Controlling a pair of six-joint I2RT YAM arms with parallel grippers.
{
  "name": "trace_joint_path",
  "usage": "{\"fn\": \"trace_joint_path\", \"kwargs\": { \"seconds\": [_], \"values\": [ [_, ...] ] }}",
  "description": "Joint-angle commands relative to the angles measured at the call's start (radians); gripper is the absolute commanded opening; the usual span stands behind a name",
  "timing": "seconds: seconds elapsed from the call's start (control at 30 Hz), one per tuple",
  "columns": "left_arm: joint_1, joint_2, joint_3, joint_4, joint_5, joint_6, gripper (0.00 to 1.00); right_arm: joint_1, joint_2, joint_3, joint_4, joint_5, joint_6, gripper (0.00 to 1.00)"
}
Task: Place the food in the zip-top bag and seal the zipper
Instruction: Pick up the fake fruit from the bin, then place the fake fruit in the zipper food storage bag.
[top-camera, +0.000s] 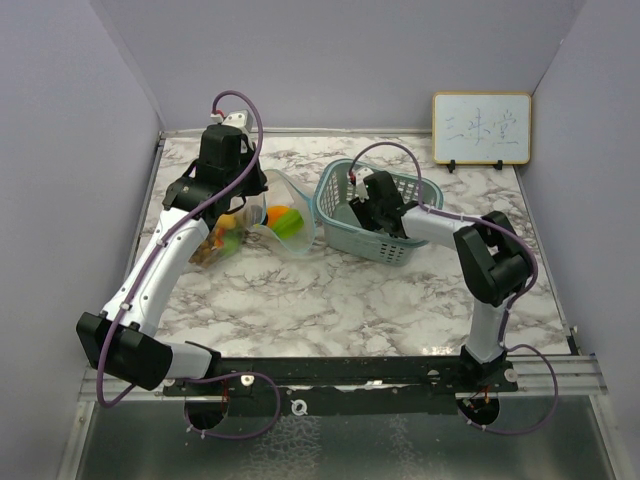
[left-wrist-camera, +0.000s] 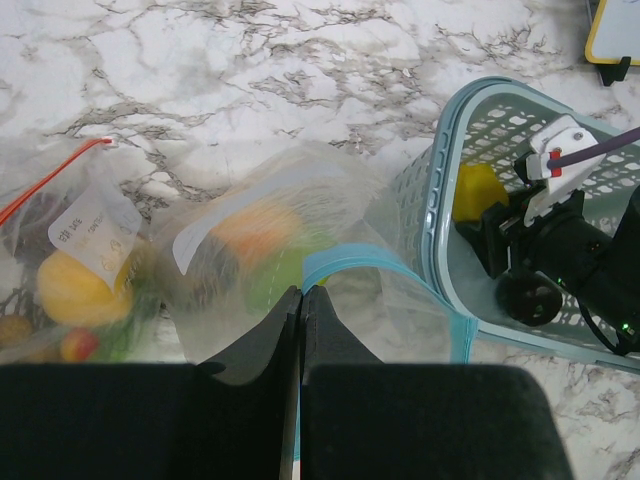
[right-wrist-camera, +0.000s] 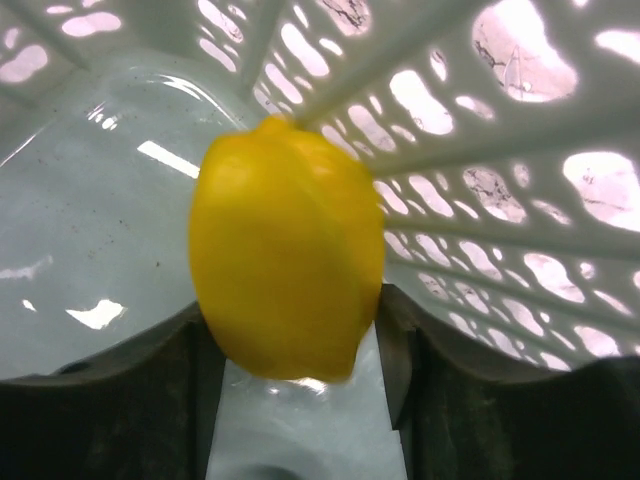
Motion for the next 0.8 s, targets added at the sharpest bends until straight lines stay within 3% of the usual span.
{"fn": "trace_joint_path", "kwargs": {
  "seconds": [0.0,0.13,0.37,0.5,0.63,0.77],
  "values": [
    [0.006,0.0,0.013,0.014,0.001,0.007,0.0,-0.004,-0.023,-0.023,0.044,0.049,0.063,0.27],
    [0.007,0.015,0.026,0.018,0.007,0.002,0.0,-0.004,-0.09,0.001,-0.004,-0.006,0.115,0.15],
    [0.006,0.026,0.038,0.015,-0.004,0.002,0.0,-0.004,-0.323,0.056,-0.132,-0.222,0.195,0.12],
    [0.005,0.041,0.048,0.019,0.001,-0.001,0.0,-0.004,-0.4,0.115,-0.186,-0.422,0.195,0.11],
    [0.006,0.062,0.068,0.02,0.016,-0.004,0.0,0.004,-0.424,0.185,-0.223,-0.715,0.219,0.12],
    [0.006,0.071,0.078,0.022,0.029,-0.009,0.0,0.066,-0.431,0.202,-0.208,-0.85,0.269,0.12]
  ]
}}
